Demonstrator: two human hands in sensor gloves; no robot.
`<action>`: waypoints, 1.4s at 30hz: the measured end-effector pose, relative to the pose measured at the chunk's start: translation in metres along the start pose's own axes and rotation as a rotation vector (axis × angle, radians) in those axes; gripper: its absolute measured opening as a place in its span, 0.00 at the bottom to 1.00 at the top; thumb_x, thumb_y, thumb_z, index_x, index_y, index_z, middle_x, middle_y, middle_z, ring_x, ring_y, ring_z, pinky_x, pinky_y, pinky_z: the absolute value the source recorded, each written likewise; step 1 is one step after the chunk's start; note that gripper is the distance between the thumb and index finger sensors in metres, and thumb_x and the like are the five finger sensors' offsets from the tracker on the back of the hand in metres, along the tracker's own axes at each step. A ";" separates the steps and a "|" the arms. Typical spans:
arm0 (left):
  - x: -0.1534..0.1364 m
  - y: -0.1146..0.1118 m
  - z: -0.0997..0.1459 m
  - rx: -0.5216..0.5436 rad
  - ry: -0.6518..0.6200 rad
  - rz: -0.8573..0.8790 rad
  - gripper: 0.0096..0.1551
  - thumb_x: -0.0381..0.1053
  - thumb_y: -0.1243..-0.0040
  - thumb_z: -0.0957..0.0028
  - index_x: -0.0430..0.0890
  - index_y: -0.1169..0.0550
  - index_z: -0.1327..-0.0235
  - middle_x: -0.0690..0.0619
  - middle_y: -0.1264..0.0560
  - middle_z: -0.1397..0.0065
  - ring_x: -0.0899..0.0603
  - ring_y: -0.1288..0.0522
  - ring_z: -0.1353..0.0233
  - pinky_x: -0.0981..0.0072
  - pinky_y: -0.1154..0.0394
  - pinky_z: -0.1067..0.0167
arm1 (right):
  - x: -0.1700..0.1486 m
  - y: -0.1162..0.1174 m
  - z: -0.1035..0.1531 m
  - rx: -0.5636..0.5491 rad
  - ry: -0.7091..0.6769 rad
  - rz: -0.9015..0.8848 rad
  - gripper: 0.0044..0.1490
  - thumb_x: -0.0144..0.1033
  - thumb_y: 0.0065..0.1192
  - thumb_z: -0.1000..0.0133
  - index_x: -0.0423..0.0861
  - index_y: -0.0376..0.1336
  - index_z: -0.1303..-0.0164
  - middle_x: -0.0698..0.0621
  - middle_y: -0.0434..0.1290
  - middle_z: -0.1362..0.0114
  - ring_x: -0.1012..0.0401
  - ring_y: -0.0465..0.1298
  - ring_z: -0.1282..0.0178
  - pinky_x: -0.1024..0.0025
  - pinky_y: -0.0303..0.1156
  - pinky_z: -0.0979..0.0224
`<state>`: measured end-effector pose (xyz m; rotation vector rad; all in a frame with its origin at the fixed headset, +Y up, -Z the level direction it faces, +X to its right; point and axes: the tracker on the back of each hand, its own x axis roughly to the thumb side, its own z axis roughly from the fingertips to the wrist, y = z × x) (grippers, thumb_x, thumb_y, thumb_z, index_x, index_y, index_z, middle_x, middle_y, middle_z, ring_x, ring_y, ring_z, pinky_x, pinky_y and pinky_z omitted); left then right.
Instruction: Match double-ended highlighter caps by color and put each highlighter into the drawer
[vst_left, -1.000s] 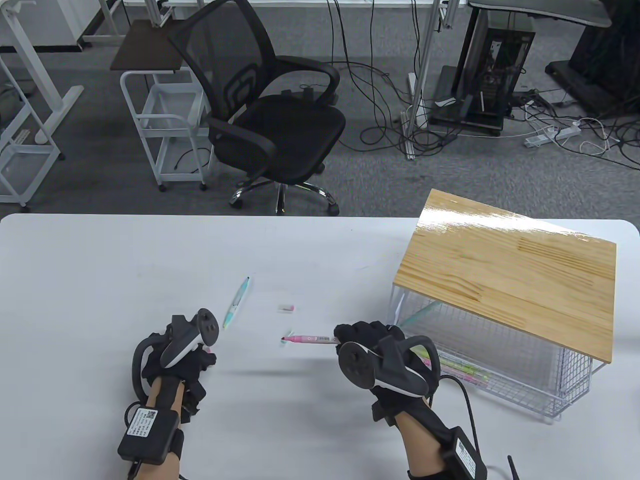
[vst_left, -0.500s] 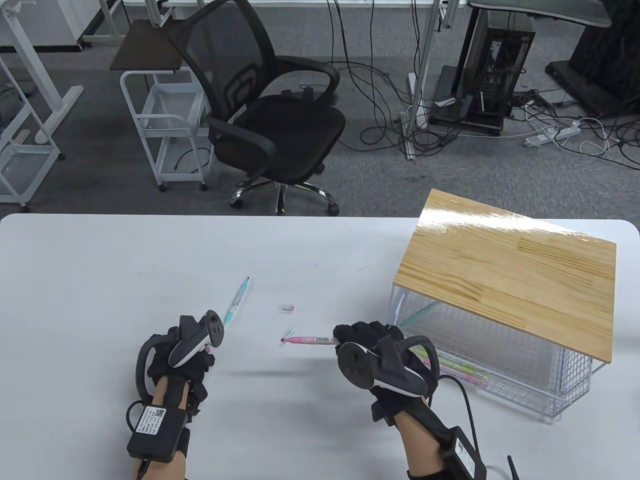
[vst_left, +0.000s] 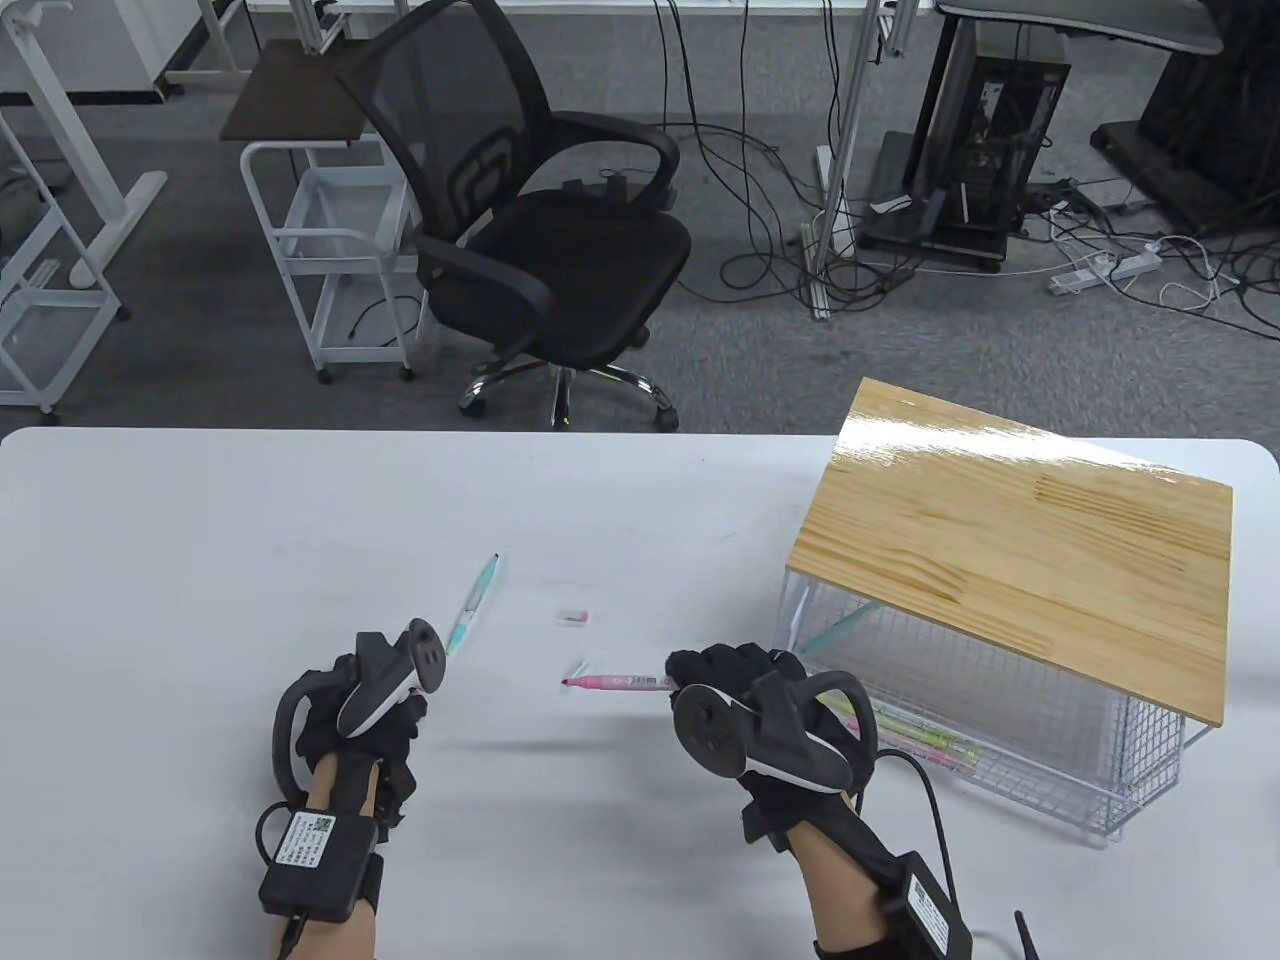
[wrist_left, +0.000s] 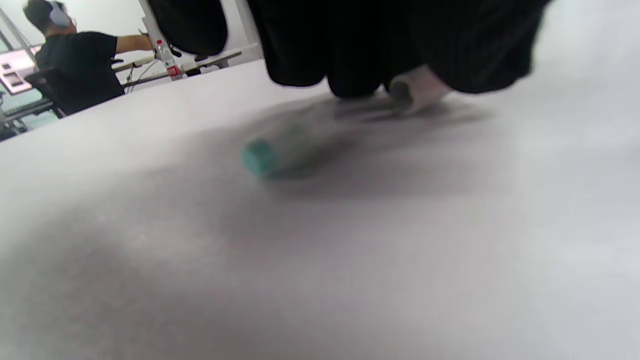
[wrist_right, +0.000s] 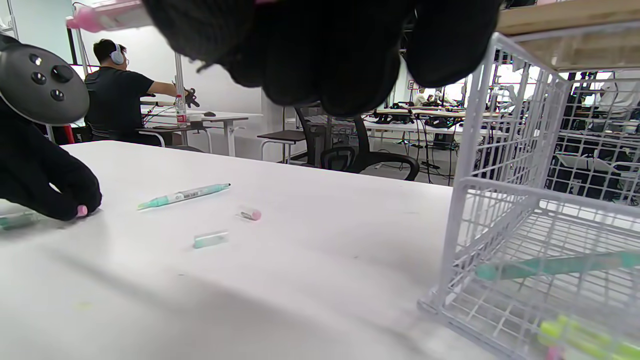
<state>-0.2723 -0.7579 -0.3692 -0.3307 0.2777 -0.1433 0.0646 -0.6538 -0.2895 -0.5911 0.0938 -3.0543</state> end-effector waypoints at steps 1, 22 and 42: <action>-0.002 0.004 0.002 0.018 0.002 0.028 0.26 0.59 0.43 0.43 0.62 0.28 0.31 0.56 0.36 0.12 0.42 0.39 0.11 0.32 0.43 0.17 | 0.000 0.000 0.000 0.000 0.000 0.001 0.29 0.49 0.51 0.36 0.58 0.59 0.23 0.54 0.73 0.29 0.54 0.77 0.33 0.46 0.69 0.22; 0.031 0.094 0.104 0.338 -0.627 0.715 0.29 0.53 0.52 0.35 0.59 0.38 0.19 0.55 0.22 0.30 0.46 0.21 0.30 0.43 0.28 0.26 | -0.001 0.001 -0.001 -0.014 -0.004 -0.023 0.30 0.49 0.50 0.36 0.57 0.59 0.22 0.54 0.73 0.29 0.54 0.77 0.33 0.46 0.69 0.22; 0.044 0.086 0.106 0.273 -0.659 0.831 0.28 0.56 0.51 0.36 0.47 0.37 0.25 0.55 0.20 0.32 0.48 0.18 0.33 0.47 0.25 0.29 | -0.001 0.003 -0.002 -0.013 0.010 -0.034 0.31 0.49 0.49 0.36 0.54 0.60 0.22 0.53 0.75 0.30 0.54 0.78 0.35 0.46 0.70 0.23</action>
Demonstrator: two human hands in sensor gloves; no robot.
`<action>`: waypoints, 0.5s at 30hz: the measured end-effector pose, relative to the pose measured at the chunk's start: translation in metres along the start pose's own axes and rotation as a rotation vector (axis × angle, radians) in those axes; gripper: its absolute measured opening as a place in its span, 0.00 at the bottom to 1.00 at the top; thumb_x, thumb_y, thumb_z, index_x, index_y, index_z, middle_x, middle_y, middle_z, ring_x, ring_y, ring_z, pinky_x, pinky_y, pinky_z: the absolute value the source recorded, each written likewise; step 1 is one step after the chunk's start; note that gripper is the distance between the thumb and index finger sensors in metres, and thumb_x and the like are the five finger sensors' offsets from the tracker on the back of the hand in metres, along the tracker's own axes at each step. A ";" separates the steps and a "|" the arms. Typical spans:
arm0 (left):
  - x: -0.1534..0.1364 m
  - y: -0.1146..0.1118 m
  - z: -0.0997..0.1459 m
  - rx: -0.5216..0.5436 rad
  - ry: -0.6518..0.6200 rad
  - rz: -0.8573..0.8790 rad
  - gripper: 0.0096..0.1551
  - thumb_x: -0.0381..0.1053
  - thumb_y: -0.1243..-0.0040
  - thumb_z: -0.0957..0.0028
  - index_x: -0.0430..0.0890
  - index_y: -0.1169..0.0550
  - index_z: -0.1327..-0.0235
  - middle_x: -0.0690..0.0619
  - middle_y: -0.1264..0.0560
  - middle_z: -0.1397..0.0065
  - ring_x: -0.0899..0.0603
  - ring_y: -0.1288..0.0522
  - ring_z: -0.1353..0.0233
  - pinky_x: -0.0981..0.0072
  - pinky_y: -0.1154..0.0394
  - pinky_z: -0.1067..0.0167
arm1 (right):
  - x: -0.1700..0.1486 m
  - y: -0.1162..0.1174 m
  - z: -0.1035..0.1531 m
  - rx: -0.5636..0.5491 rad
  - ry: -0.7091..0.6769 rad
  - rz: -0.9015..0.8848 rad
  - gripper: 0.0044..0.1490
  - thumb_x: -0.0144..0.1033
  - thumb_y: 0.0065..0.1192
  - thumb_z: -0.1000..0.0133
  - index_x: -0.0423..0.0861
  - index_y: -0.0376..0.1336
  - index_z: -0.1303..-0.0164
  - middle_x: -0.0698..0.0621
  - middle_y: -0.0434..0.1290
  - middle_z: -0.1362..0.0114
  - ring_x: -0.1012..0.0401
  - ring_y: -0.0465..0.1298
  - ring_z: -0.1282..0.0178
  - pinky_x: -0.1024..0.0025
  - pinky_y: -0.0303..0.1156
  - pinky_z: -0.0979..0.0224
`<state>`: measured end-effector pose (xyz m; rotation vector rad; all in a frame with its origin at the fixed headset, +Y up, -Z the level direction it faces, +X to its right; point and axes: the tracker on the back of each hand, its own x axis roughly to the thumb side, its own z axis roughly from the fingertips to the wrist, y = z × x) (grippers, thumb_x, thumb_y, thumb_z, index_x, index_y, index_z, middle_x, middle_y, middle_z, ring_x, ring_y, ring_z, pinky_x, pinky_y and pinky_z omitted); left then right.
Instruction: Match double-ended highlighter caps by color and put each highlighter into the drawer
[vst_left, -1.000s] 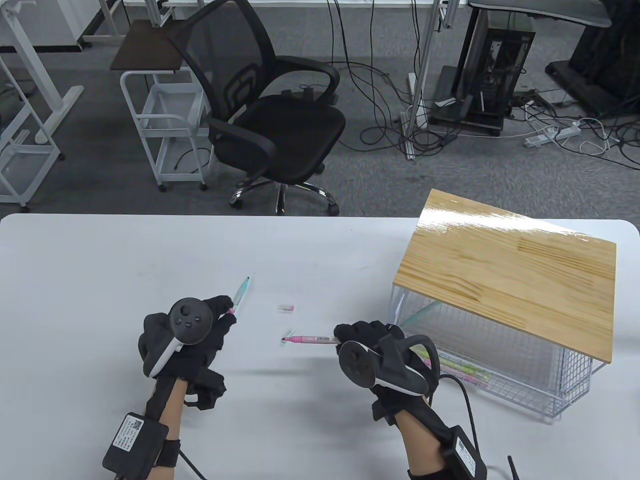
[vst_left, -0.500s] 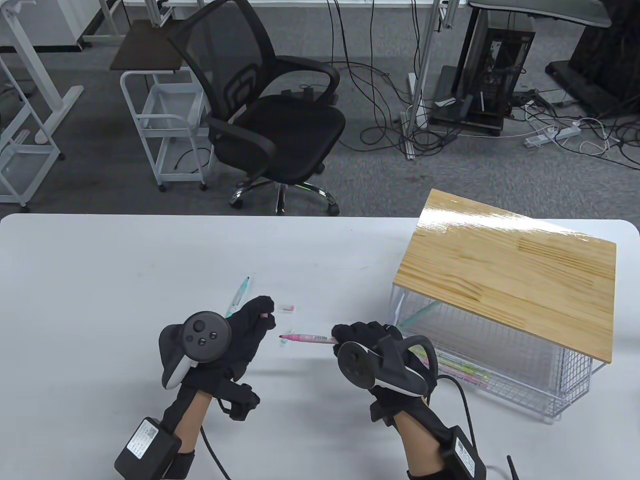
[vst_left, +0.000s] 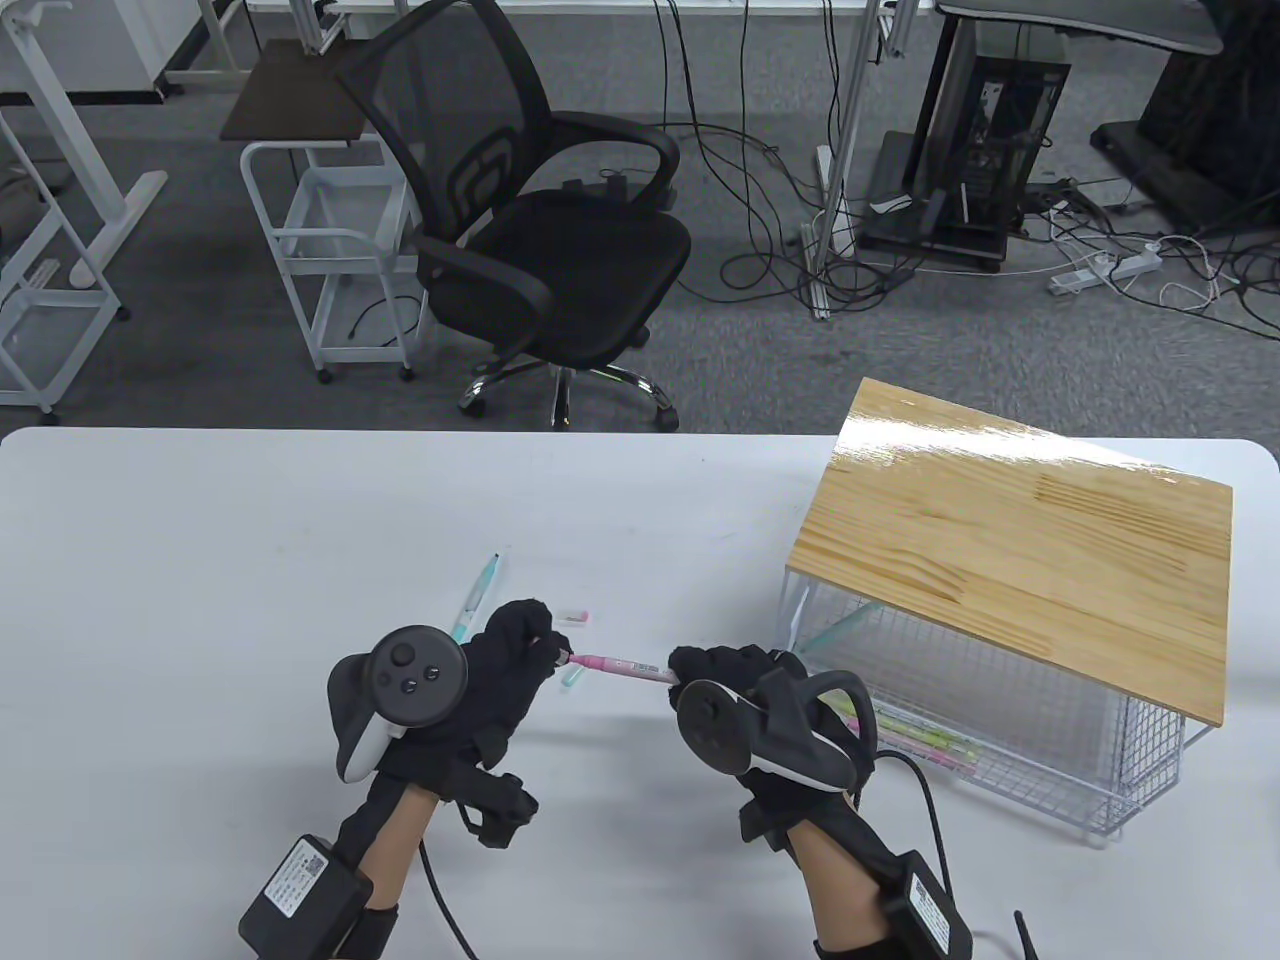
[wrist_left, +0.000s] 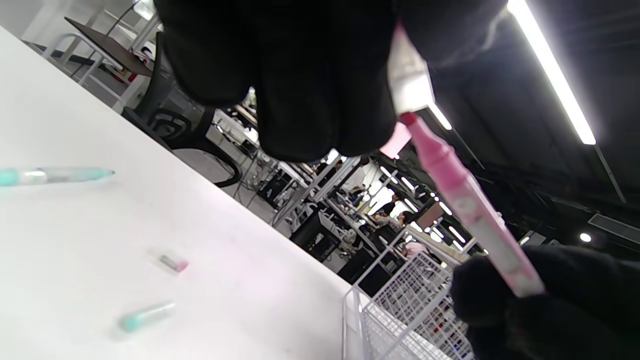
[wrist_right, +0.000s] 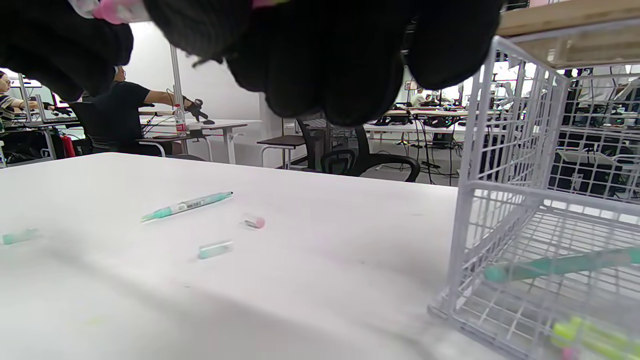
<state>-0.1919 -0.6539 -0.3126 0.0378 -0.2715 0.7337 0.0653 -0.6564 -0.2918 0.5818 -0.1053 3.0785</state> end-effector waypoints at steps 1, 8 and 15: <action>0.000 0.000 0.000 0.002 0.000 0.000 0.28 0.56 0.51 0.36 0.47 0.37 0.25 0.55 0.20 0.32 0.48 0.18 0.33 0.47 0.25 0.28 | 0.000 0.000 0.000 0.000 0.000 -0.001 0.31 0.49 0.49 0.36 0.54 0.60 0.22 0.52 0.75 0.31 0.54 0.78 0.36 0.45 0.70 0.23; 0.000 -0.003 0.001 0.056 0.000 -0.012 0.28 0.56 0.52 0.35 0.46 0.37 0.26 0.54 0.21 0.31 0.48 0.18 0.33 0.47 0.25 0.29 | 0.000 0.001 -0.001 0.007 -0.006 -0.017 0.31 0.49 0.48 0.36 0.53 0.60 0.22 0.52 0.75 0.31 0.53 0.78 0.36 0.46 0.70 0.23; 0.001 -0.008 0.001 0.085 -0.004 -0.033 0.28 0.56 0.52 0.35 0.46 0.38 0.26 0.55 0.21 0.31 0.48 0.18 0.33 0.48 0.26 0.29 | -0.002 0.001 -0.001 0.004 -0.004 -0.031 0.31 0.49 0.48 0.35 0.52 0.60 0.22 0.52 0.75 0.31 0.53 0.79 0.36 0.46 0.70 0.23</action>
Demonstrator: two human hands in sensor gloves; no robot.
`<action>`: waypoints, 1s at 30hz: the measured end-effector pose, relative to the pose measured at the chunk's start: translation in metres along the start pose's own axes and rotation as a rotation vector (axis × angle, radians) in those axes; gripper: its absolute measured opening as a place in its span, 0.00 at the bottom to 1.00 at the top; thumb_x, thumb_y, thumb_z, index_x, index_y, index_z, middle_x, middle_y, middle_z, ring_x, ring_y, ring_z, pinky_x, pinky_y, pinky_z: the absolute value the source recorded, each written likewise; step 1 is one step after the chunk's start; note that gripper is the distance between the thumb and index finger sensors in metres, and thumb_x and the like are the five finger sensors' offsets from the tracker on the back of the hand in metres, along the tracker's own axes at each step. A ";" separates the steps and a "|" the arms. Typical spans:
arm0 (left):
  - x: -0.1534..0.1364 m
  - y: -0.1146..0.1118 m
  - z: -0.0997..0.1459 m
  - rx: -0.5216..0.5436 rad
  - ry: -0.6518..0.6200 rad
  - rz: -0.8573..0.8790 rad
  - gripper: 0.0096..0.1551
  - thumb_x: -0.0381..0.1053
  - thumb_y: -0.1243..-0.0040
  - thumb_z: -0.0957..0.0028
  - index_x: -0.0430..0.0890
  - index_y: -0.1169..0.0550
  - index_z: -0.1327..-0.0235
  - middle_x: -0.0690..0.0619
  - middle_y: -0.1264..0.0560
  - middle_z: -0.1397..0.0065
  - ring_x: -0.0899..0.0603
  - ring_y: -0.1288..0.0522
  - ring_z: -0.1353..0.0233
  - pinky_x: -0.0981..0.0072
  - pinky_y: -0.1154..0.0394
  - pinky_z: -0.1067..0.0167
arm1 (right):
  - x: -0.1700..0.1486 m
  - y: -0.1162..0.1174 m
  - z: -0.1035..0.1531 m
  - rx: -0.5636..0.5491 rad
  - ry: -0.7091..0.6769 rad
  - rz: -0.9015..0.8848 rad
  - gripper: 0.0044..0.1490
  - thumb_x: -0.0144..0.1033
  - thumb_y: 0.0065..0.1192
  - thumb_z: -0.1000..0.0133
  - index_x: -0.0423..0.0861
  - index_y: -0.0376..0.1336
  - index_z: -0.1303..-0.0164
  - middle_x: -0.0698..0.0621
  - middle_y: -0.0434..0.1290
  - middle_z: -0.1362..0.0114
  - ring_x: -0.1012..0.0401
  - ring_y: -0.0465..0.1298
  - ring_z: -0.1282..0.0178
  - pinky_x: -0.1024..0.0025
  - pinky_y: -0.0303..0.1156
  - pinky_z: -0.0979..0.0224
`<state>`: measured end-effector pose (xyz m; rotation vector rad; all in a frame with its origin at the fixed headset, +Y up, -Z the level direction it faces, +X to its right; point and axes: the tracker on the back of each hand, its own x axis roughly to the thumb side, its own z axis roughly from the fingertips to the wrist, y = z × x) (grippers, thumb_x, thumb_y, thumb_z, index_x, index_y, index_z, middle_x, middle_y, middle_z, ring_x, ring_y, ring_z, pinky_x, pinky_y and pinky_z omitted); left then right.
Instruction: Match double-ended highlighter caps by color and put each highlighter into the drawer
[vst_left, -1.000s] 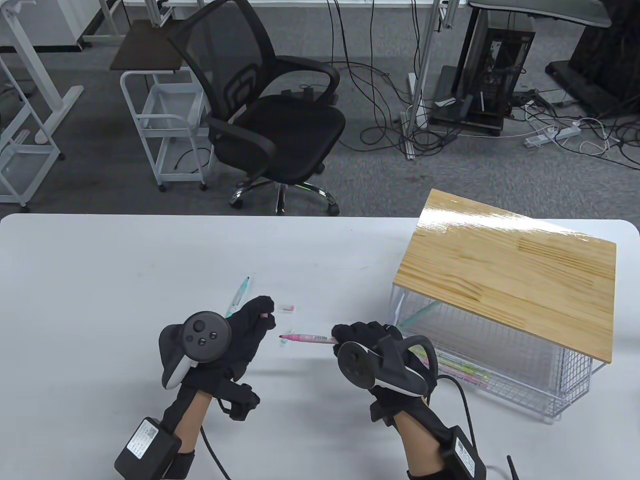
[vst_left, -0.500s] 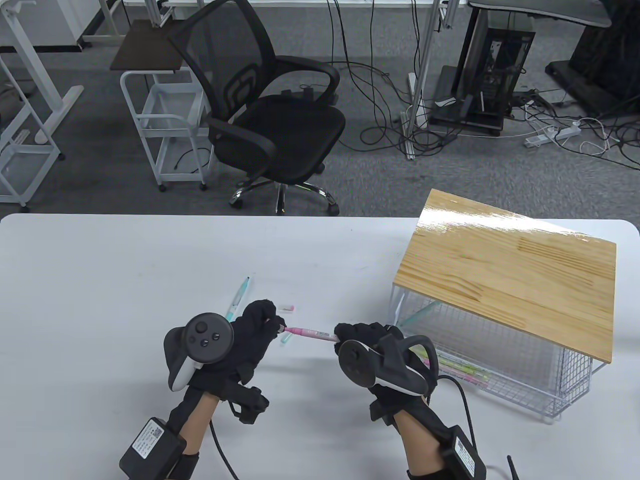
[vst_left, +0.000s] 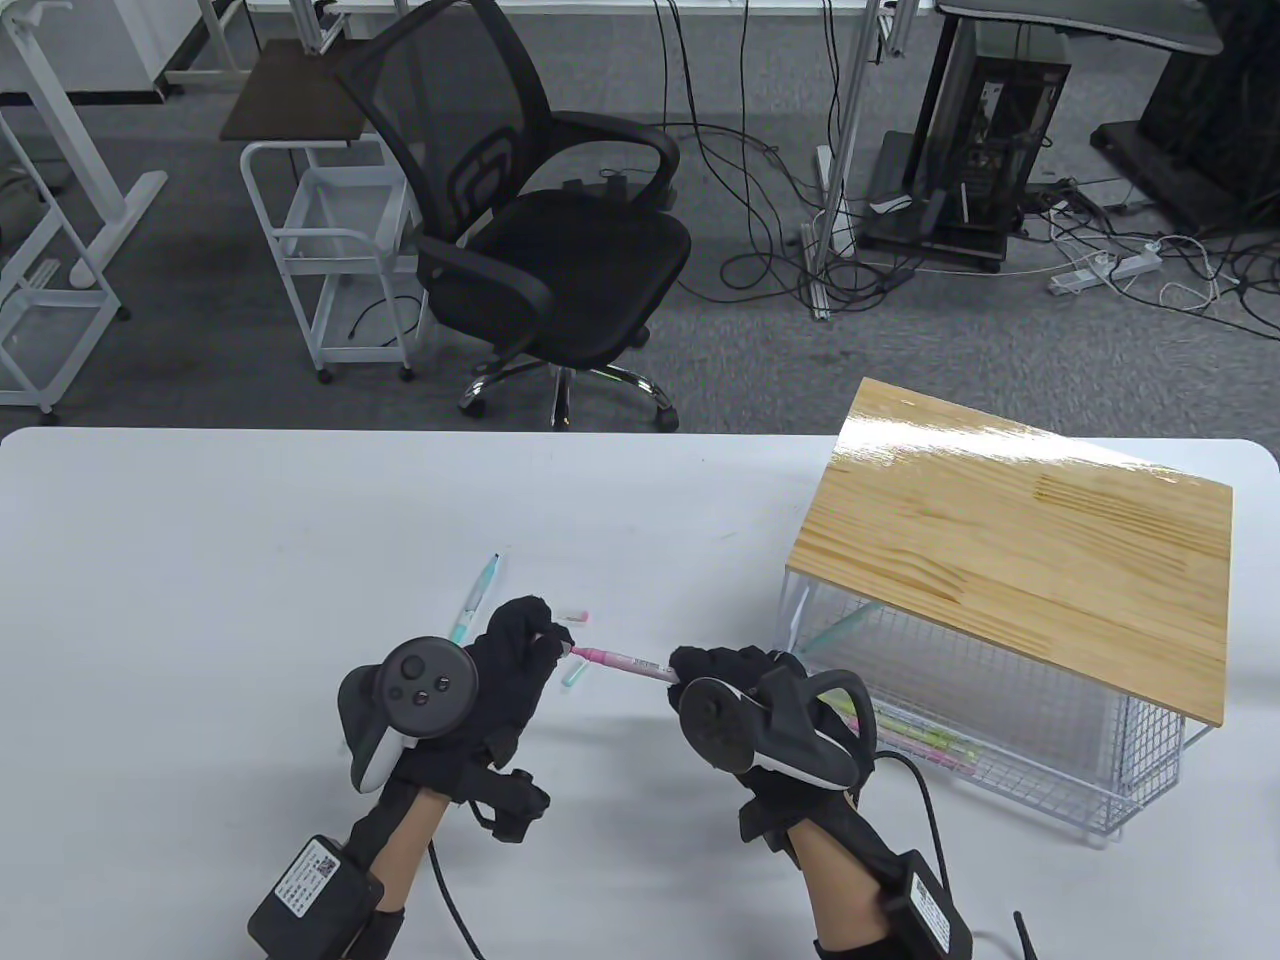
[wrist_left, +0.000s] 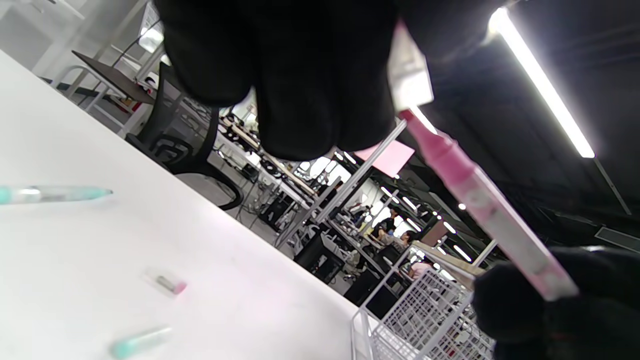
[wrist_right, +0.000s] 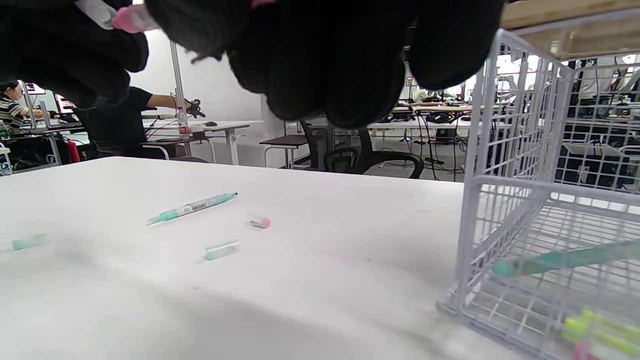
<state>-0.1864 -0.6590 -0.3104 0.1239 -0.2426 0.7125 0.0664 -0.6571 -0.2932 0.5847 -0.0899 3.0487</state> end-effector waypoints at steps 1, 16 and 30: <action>0.000 0.000 0.000 0.002 0.000 0.000 0.28 0.56 0.52 0.35 0.46 0.38 0.26 0.54 0.21 0.31 0.48 0.18 0.33 0.48 0.26 0.29 | 0.000 0.000 0.000 -0.001 -0.001 -0.002 0.31 0.49 0.48 0.35 0.52 0.61 0.22 0.52 0.75 0.31 0.53 0.78 0.36 0.46 0.70 0.23; -0.002 -0.003 0.000 0.030 0.005 -0.007 0.29 0.56 0.53 0.35 0.46 0.39 0.25 0.54 0.21 0.31 0.48 0.18 0.33 0.48 0.26 0.29 | 0.000 0.001 0.000 -0.010 -0.011 -0.029 0.32 0.49 0.47 0.35 0.51 0.61 0.22 0.52 0.76 0.32 0.53 0.79 0.36 0.45 0.70 0.23; 0.003 -0.007 0.002 0.004 -0.006 0.058 0.29 0.55 0.54 0.35 0.47 0.41 0.24 0.55 0.23 0.29 0.48 0.19 0.32 0.47 0.26 0.28 | -0.004 0.002 0.000 -0.053 -0.018 -0.082 0.32 0.48 0.45 0.35 0.50 0.61 0.22 0.52 0.76 0.33 0.54 0.79 0.38 0.46 0.70 0.24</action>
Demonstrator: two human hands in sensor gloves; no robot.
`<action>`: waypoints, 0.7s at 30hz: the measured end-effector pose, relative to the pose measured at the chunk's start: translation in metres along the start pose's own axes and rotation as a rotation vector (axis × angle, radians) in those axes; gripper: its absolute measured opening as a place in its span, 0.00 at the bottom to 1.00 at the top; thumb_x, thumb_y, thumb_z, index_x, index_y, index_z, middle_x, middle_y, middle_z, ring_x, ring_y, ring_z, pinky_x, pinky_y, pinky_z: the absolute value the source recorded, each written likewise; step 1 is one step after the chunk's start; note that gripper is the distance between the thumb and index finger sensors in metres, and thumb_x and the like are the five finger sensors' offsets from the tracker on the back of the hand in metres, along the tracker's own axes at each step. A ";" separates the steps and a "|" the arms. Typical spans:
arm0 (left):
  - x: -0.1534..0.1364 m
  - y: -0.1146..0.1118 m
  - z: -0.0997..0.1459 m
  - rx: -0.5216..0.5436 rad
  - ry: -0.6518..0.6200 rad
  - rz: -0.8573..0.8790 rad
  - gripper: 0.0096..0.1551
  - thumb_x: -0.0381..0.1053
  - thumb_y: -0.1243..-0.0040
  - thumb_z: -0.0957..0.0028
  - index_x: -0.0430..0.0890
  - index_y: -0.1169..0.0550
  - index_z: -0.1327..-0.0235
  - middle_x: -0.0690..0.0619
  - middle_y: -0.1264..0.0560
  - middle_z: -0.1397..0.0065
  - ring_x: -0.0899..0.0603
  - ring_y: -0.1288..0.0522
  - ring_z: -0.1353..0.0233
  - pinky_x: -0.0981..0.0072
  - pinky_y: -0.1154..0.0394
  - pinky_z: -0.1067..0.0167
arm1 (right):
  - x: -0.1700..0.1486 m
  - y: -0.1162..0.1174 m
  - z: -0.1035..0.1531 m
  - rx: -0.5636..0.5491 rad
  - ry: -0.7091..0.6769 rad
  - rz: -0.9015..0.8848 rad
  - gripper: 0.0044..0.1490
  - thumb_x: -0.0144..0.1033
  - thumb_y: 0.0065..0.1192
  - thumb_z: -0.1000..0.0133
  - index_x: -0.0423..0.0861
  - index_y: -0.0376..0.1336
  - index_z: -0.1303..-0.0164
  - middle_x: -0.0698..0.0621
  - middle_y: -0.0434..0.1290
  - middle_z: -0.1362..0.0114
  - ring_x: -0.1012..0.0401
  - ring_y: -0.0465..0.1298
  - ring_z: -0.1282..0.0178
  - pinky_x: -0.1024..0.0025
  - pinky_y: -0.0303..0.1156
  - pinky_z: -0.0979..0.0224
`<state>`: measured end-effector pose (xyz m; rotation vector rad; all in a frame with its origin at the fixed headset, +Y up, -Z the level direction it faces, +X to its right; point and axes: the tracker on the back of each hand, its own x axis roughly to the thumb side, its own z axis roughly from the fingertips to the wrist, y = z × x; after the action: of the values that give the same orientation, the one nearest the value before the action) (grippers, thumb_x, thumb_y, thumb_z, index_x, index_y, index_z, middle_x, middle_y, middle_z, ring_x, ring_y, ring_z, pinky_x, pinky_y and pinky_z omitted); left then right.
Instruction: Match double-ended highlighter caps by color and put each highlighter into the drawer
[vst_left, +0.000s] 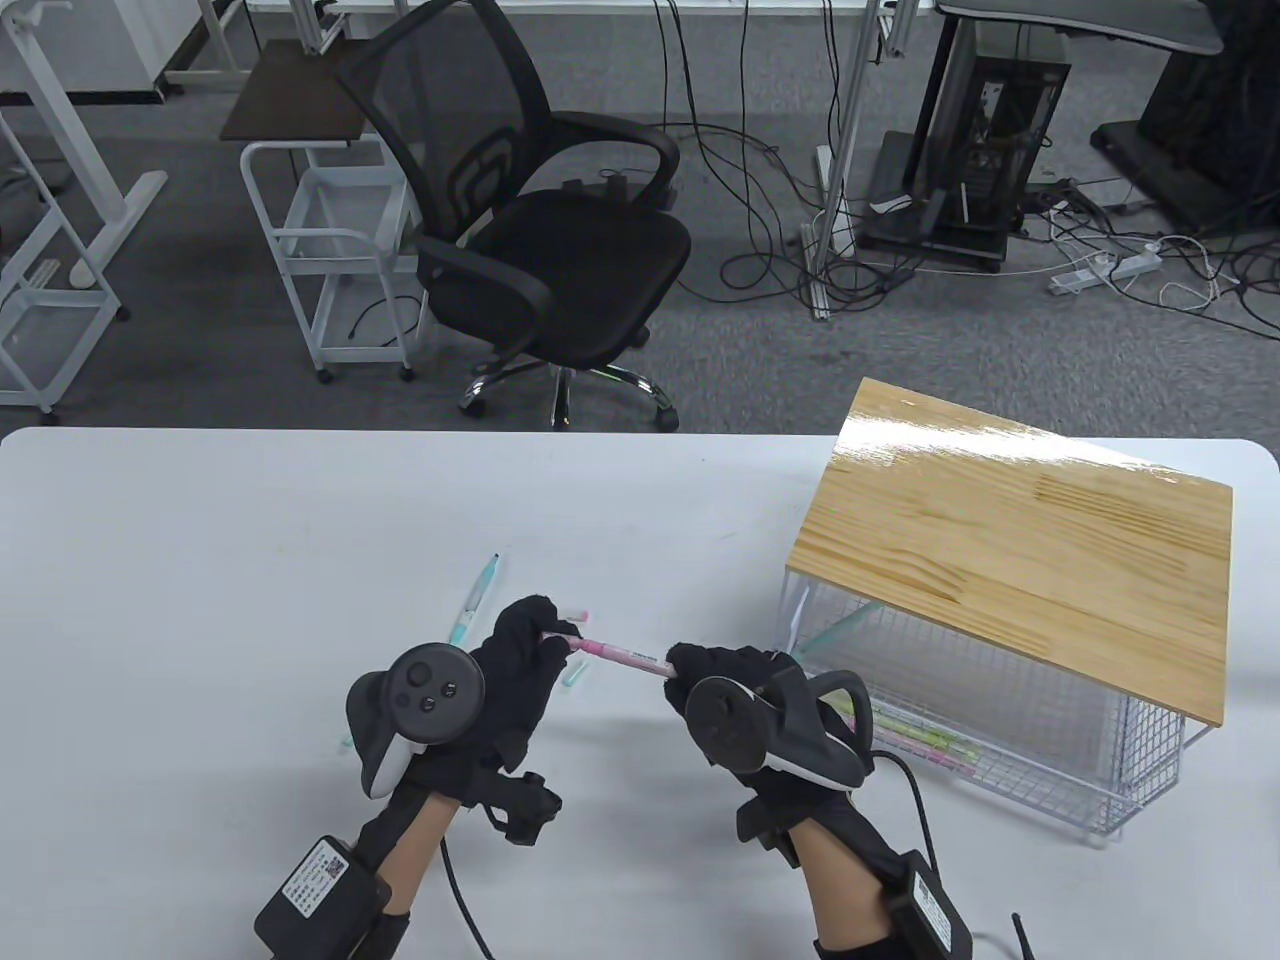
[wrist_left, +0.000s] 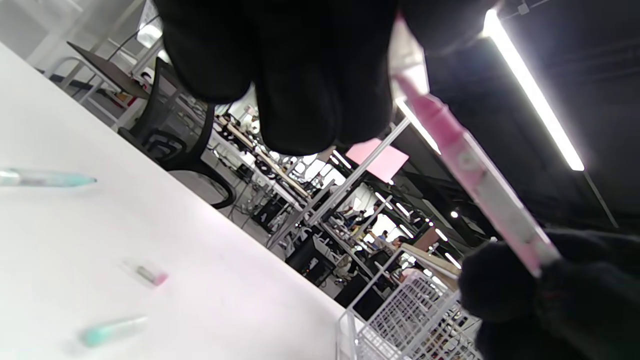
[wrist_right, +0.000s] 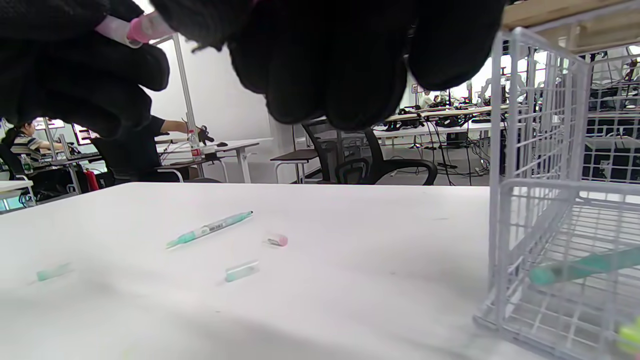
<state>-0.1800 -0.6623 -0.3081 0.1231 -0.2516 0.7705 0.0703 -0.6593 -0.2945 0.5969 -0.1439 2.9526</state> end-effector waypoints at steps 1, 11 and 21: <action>0.000 0.000 0.000 -0.004 0.003 0.013 0.29 0.55 0.54 0.35 0.47 0.41 0.24 0.55 0.23 0.29 0.48 0.19 0.32 0.47 0.26 0.28 | 0.000 0.000 0.000 -0.010 -0.002 -0.010 0.32 0.48 0.45 0.36 0.50 0.61 0.23 0.52 0.76 0.33 0.54 0.79 0.38 0.46 0.70 0.24; -0.010 0.001 -0.004 -0.088 0.048 0.237 0.29 0.54 0.55 0.35 0.47 0.40 0.24 0.55 0.22 0.30 0.48 0.19 0.32 0.46 0.27 0.28 | -0.004 -0.001 0.001 -0.035 -0.016 -0.057 0.31 0.48 0.44 0.35 0.52 0.60 0.23 0.53 0.75 0.32 0.54 0.78 0.37 0.46 0.69 0.23; -0.004 0.001 -0.003 -0.101 -0.038 0.075 0.28 0.54 0.55 0.36 0.48 0.37 0.24 0.53 0.21 0.31 0.46 0.19 0.34 0.44 0.27 0.28 | -0.008 -0.003 0.002 -0.053 -0.023 -0.075 0.30 0.48 0.44 0.36 0.54 0.59 0.23 0.54 0.74 0.32 0.54 0.78 0.36 0.45 0.69 0.23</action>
<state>-0.1833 -0.6636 -0.3122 0.0330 -0.3318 0.8287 0.0785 -0.6577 -0.2953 0.6153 -0.1961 2.8607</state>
